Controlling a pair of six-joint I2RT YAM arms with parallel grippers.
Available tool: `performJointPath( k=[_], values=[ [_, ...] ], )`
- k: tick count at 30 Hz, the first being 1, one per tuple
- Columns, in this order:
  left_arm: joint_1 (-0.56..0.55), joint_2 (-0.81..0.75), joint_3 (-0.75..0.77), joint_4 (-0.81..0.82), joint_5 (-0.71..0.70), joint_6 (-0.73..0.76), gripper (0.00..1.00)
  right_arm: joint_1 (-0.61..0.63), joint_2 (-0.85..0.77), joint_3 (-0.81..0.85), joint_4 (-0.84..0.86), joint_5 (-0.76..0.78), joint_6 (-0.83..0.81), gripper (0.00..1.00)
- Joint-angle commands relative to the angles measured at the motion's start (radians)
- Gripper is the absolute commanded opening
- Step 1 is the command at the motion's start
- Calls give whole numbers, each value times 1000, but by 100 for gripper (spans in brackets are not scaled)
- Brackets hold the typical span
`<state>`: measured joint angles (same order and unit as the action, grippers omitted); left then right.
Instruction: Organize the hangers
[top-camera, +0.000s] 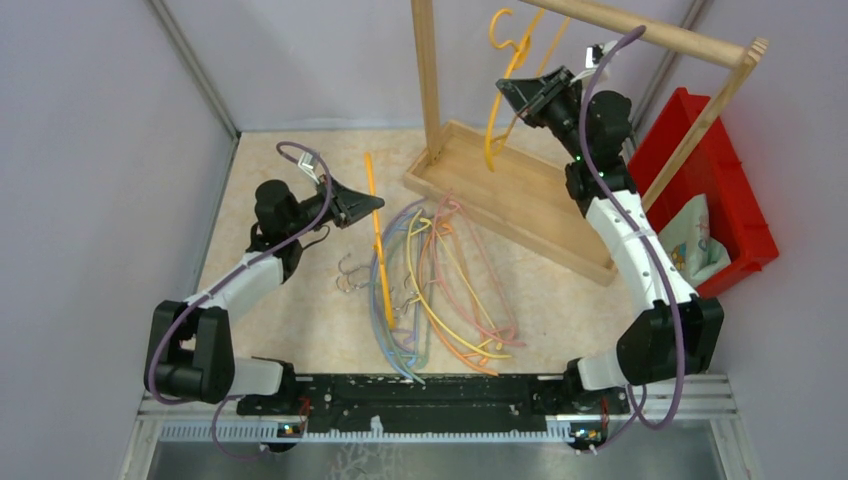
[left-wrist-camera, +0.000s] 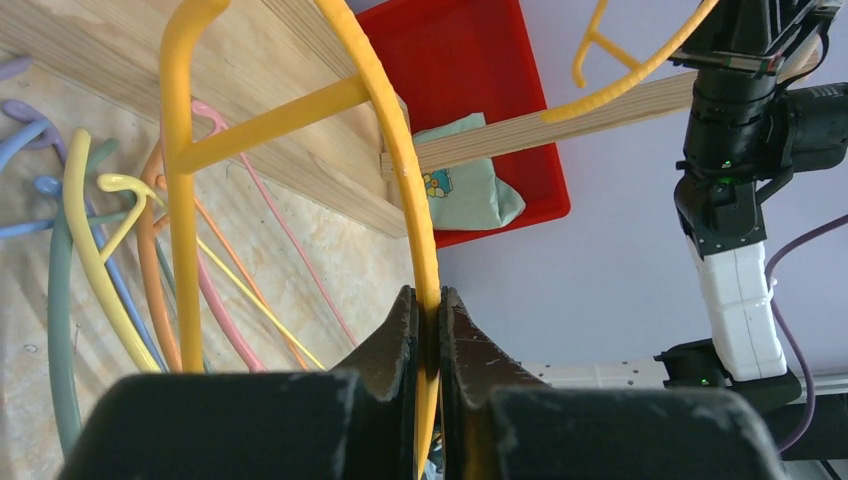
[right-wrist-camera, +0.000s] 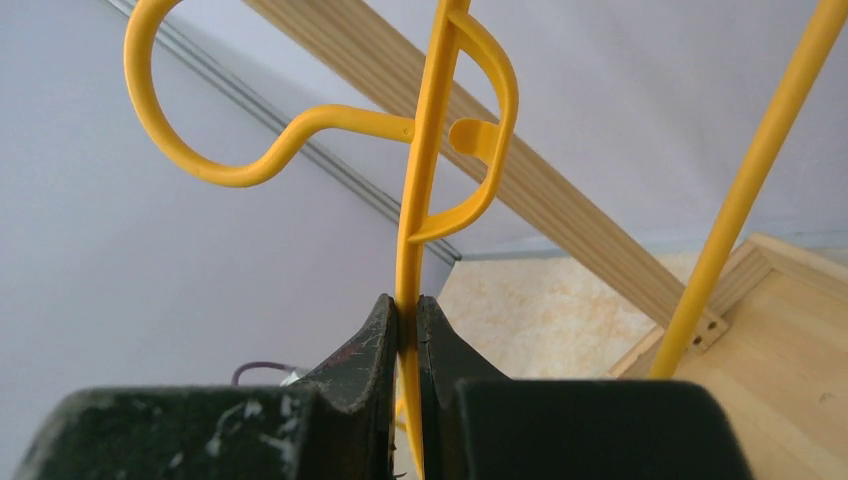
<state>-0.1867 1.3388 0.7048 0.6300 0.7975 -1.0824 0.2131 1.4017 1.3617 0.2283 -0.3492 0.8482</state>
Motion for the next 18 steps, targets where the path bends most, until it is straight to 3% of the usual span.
performJointPath(
  k=[1, 8, 12, 18],
  values=[
    [7, -6, 29, -21, 7, 32, 0, -29, -3, 95, 184, -65, 37, 0],
    [8, 19, 10, -16, 5, 34, 0, -29, -11, 129, 154, -183, -19, 0],
    [8, 35, 8, -6, 15, 28, 0, -43, -39, 93, 163, -101, -5, 0],
    [7, 34, 15, -8, 19, 32, 0, -82, -2, 46, 336, -55, 137, 0]
  ],
)
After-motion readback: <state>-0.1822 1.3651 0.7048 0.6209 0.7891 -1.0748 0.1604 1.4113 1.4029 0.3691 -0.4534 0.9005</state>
